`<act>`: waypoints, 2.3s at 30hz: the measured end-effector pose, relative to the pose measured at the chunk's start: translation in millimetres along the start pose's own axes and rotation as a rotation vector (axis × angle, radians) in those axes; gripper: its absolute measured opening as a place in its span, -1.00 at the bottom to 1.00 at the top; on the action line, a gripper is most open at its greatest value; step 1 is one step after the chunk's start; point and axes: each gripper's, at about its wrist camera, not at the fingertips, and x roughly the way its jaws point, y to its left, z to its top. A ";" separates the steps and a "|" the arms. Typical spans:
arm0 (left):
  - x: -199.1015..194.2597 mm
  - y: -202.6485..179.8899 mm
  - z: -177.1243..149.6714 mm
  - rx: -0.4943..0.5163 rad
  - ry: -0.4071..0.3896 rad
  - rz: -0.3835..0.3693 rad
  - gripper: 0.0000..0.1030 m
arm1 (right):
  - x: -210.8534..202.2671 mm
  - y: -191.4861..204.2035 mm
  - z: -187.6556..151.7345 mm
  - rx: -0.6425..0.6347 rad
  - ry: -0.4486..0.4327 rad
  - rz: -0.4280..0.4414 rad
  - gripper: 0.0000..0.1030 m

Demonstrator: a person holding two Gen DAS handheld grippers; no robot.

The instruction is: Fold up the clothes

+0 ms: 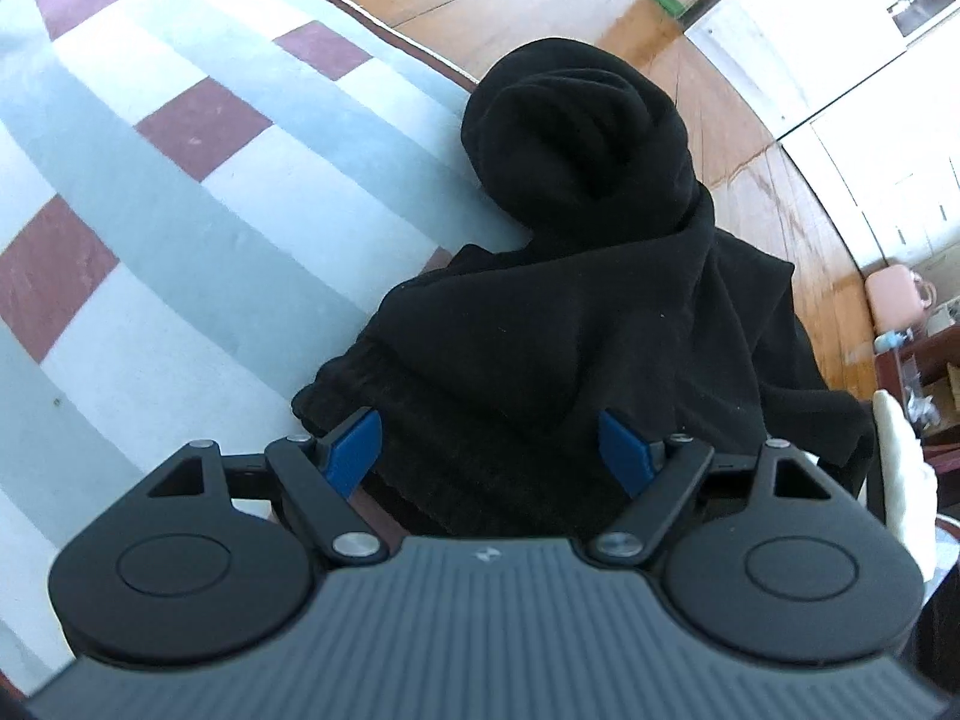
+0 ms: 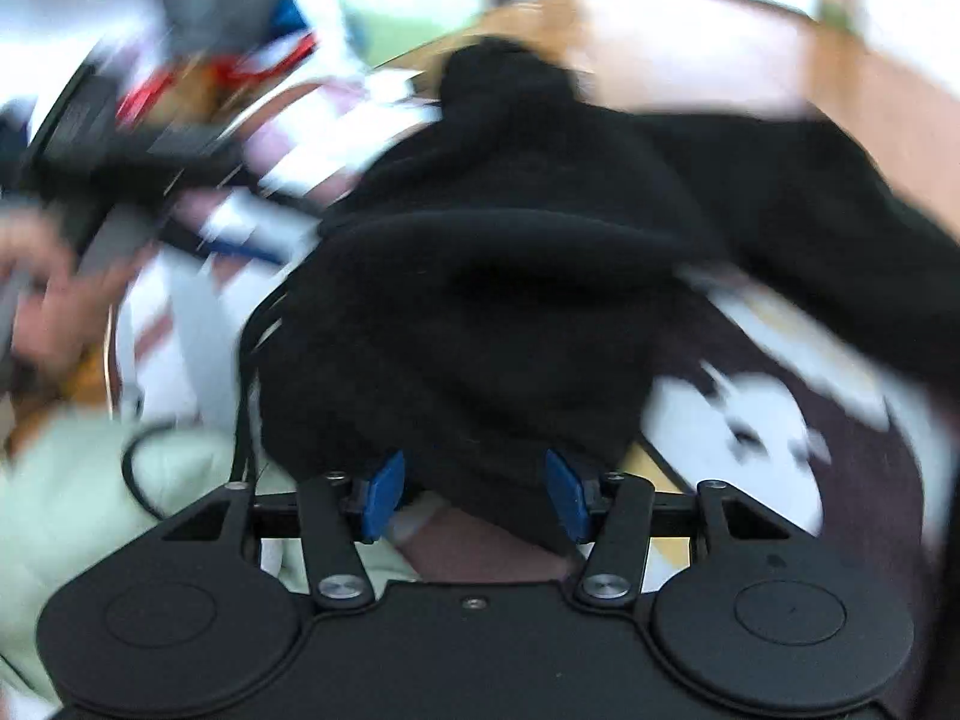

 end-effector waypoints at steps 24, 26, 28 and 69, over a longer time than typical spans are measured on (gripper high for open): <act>40.4 -19.2 -27.9 0.229 0.088 0.174 0.63 | -28.6 -59.6 9.9 0.165 -0.206 -0.392 -0.08; 48.0 -19.3 -28.8 0.226 0.082 0.218 0.87 | -24.9 -61.1 6.4 0.195 -0.183 -0.366 0.07; 49.9 -16.4 -27.1 0.213 0.066 0.224 0.87 | -18.9 -65.9 -0.7 0.258 -0.121 -0.323 0.30; -140.9 64.5 115.7 0.431 -0.510 0.745 0.00 | 16.8 56.3 69.2 0.109 -0.032 0.265 -0.09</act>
